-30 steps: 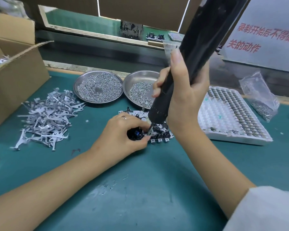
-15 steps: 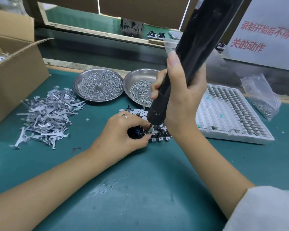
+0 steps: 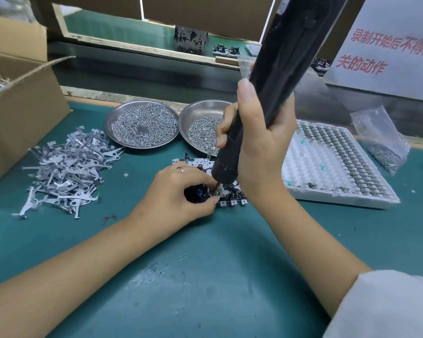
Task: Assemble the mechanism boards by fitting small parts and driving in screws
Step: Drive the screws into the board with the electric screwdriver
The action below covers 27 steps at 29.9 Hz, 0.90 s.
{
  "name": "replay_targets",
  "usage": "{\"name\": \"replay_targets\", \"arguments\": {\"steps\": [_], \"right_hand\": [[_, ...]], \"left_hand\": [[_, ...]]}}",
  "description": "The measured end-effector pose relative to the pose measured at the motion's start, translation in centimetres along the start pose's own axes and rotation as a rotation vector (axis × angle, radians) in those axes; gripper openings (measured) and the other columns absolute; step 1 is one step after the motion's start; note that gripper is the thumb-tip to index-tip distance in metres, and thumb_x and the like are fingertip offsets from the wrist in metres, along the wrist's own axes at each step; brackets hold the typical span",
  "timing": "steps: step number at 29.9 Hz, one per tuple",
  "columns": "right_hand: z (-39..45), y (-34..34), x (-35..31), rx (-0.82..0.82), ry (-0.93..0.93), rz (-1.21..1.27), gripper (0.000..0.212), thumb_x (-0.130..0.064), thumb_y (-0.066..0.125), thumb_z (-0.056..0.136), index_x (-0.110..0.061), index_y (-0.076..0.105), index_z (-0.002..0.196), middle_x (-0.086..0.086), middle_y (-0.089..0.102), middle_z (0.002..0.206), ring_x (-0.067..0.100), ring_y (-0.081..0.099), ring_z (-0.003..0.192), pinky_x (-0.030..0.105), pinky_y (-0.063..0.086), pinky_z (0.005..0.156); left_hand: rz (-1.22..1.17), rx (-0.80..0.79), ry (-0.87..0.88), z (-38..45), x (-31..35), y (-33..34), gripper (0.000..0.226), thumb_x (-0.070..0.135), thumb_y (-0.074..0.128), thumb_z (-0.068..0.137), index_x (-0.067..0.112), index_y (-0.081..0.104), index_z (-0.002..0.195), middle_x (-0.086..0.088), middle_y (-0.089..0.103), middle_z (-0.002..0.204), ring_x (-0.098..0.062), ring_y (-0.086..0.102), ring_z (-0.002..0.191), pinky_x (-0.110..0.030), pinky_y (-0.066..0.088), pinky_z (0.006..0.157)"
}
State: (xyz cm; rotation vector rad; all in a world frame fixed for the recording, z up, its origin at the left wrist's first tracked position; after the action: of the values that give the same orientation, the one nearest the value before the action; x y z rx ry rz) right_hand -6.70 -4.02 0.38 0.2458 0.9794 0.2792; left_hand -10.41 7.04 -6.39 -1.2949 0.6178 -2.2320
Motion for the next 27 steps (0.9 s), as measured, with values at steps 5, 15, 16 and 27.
{"name": "replay_targets", "arguments": {"steps": [5,15,16,27], "right_hand": [[-0.1,-0.1,0.1,-0.013,-0.006,-0.011,0.019,-0.017,0.061,0.086,-0.014,0.042,0.082,0.013,0.043,0.052,0.023,0.043,0.038,0.026,0.038,0.042],[1.1,-1.4,0.1,-0.002,-0.037,-0.016,0.016,-0.02,0.06,0.087,-0.015,0.045,0.087,0.006,0.046,0.05,0.022,0.043,0.036,0.024,0.039,0.042],[1.1,-1.4,0.4,-0.012,-0.004,-0.036,0.016,-0.018,0.06,0.088,-0.015,0.044,0.087,0.006,0.045,0.05,0.022,0.043,0.037,0.024,0.039,0.041],[0.0,-3.3,-0.1,0.044,-0.087,-0.164,0.045,-0.029,0.058,0.086,-0.015,0.04,0.125,-0.005,0.056,0.082,0.014,0.058,0.075,0.033,0.051,0.072]], "left_hand": [[0.0,0.002,-0.008,0.0,0.0,0.1,0.017,0.006,0.083,0.067,0.013,0.074,0.08,0.02,0.059,0.074,-0.01,0.054,0.079,-0.011,0.04,0.078],[-0.052,-0.009,-0.069,-0.1,-0.1,0.0,0.023,0.007,0.08,0.069,0.018,0.076,0.09,0.009,0.07,0.083,-0.01,0.059,0.088,-0.017,0.044,0.085],[-0.045,-0.005,-0.066,-0.1,-0.1,0.0,0.023,0.007,0.08,0.069,0.018,0.076,0.089,0.008,0.071,0.083,-0.01,0.059,0.088,-0.016,0.043,0.084],[-0.074,-0.016,-0.046,-0.3,0.2,-0.2,0.028,0.013,0.08,0.072,0.019,0.074,0.098,0.007,0.071,0.088,-0.009,0.062,0.087,-0.018,0.045,0.086]]}}
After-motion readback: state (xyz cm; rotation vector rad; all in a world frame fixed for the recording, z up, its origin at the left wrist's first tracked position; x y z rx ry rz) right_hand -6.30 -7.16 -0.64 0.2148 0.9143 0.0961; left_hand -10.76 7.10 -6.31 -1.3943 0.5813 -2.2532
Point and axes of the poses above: each hand's wrist, its own z-axis towards the middle knuckle, its own y-axis out of the palm, x = y × z, the point moved 3 cm from there along z, towards the middle knuckle
